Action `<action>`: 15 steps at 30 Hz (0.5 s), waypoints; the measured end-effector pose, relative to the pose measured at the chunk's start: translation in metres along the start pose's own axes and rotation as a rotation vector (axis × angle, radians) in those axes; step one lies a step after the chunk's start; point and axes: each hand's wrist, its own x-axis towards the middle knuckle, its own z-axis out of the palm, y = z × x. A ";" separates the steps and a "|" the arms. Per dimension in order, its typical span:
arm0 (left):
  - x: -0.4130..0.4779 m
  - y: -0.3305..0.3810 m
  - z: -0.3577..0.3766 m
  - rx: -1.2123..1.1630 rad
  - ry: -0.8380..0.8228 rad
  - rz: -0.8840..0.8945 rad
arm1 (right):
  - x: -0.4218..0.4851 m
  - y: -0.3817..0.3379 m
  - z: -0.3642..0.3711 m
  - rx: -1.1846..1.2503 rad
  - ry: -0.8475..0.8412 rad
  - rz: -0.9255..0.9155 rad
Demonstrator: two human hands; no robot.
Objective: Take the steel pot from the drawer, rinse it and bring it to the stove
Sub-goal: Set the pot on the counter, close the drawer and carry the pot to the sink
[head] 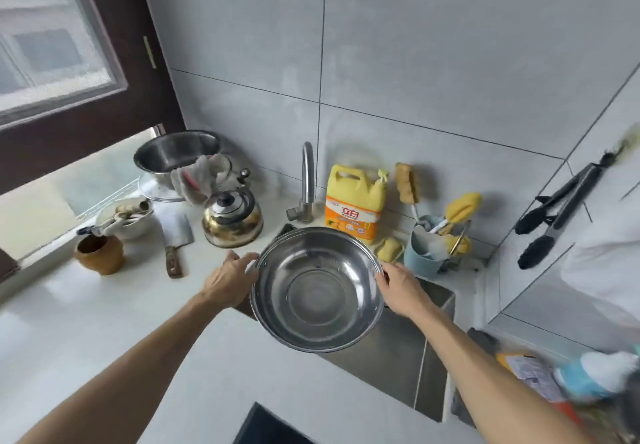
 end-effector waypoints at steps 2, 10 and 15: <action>0.021 0.015 0.012 0.021 -0.032 0.019 | 0.009 0.020 0.006 0.004 -0.005 0.030; 0.105 0.003 0.072 0.049 -0.160 0.036 | 0.042 0.064 0.071 0.038 -0.056 0.149; 0.158 -0.027 0.124 0.091 -0.221 0.011 | 0.069 0.081 0.138 0.030 -0.103 0.180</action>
